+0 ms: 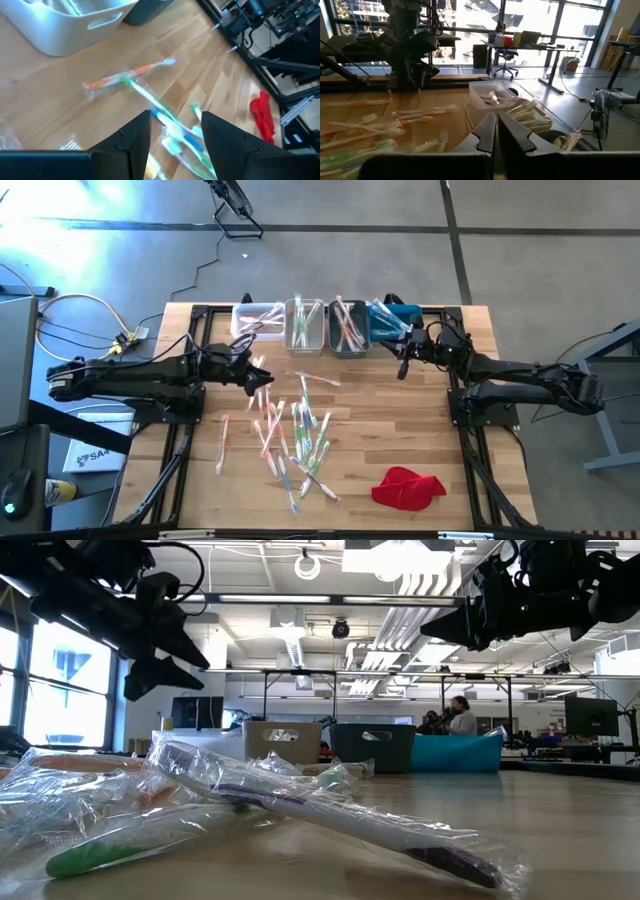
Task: Pick & Place Toothbrushes
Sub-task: Put the orange toothbrush into the dark green bin
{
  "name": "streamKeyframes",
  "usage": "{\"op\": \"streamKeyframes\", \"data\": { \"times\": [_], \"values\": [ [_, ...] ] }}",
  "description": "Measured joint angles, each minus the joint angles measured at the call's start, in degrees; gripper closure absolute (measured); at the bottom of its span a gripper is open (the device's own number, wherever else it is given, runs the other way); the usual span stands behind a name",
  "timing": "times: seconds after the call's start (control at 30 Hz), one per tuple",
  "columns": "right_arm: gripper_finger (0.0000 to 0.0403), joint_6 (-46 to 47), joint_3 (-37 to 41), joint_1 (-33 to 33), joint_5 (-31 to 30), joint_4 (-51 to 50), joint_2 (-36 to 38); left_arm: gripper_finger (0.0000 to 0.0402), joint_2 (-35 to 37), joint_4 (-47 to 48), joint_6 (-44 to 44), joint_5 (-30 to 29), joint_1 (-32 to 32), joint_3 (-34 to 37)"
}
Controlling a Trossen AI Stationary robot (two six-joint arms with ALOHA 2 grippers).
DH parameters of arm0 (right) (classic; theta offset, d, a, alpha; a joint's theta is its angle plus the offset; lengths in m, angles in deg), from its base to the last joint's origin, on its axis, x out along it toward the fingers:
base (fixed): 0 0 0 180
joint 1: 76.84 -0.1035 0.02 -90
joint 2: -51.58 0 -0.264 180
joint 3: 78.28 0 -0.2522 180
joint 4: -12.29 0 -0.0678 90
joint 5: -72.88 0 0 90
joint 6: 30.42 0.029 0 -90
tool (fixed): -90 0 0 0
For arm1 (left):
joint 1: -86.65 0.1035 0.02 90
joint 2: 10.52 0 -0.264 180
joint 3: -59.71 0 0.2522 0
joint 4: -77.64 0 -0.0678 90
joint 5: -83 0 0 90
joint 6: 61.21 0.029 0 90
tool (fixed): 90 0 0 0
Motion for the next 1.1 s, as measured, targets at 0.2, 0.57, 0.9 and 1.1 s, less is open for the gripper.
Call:
{"op": "streamKeyframes", "data": {
  "times": [0.2, 0.57, 0.9, 1.1],
  "values": [
    [0.0390, -0.1, 0.0, 0.0, -7.4, -0.5, 0.0, 0.0231, -3.9, -0.3, 0.0, -0.2, 0.0, 0.0],
    [0.0391, -0.3, 0.0, 0.1, -12.2, -3.2, 0.0, 0.0231, -8.0, -0.5, -4.0, 2.4, 0.0, 0.0],
    [0.0391, -0.8, 0.0, 0.1, -11.5, -5.3, 0.0, 0.0231, -8.0, 2.0, -9.9, 14.6, 0.0, -3.9],
    [0.0391, -0.8, 0.0, 0.1, -11.5, -5.8, 0.0, 0.0231, -8.0, 2.3, -6.1, 14.1, 0.0, -6.9]
  ]
}}
